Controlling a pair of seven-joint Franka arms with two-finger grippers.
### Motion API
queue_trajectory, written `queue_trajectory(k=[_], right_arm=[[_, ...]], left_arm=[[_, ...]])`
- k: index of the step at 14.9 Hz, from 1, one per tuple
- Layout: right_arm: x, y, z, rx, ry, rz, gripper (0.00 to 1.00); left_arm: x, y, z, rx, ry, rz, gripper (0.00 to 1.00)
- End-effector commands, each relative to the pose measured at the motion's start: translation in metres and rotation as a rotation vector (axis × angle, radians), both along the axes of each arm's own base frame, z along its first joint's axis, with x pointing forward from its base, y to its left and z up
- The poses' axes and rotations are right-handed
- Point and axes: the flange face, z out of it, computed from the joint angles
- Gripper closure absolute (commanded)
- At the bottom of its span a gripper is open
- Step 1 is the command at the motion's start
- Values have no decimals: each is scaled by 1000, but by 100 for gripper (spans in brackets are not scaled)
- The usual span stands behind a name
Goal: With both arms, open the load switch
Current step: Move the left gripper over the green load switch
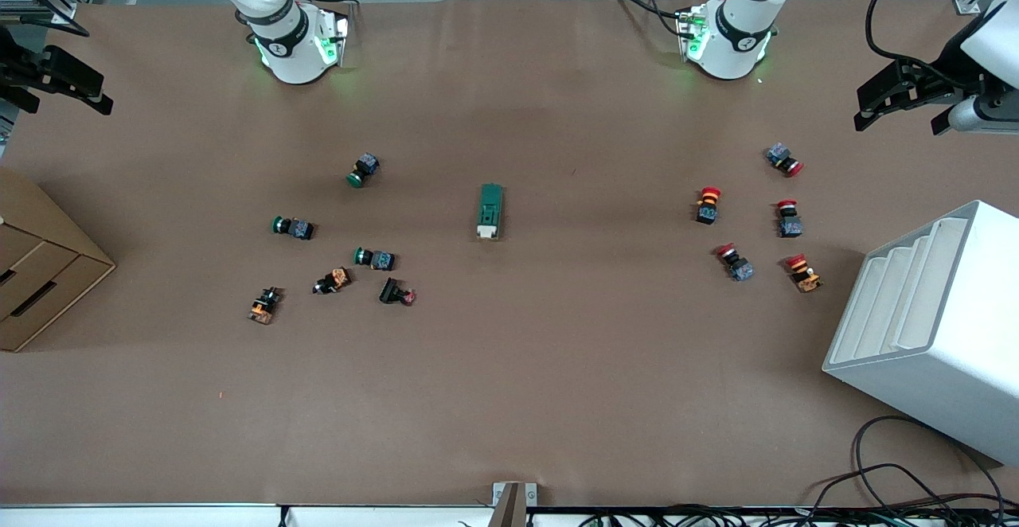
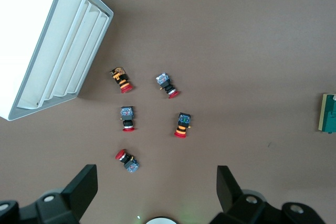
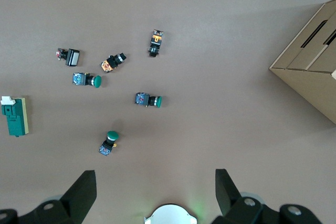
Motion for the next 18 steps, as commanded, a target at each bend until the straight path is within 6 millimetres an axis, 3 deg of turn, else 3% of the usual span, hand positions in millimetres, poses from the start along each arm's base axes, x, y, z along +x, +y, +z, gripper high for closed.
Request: queue_trajectory(k=[1, 5, 8, 13, 18], right_arm=[[-6, 1, 4, -5, -6, -15, 0], [-6, 2, 4, -5, -3, -12, 0], [-6, 2, 4, -6, -5, -4, 0], [-4, 1, 4, 0, -16, 53, 0], [-3, 0, 3, 34, -18, 46, 0]], left_arm=[[2, -1, 5, 16, -9, -1, 0], [13, -12, -2, 3, -7, -19, 0], [25, -67, -9, -23, -92, -89, 0], [37, -199, -68, -79, -144, -16, 0], [-6, -365, -172, -44, -202, 128, 0]])
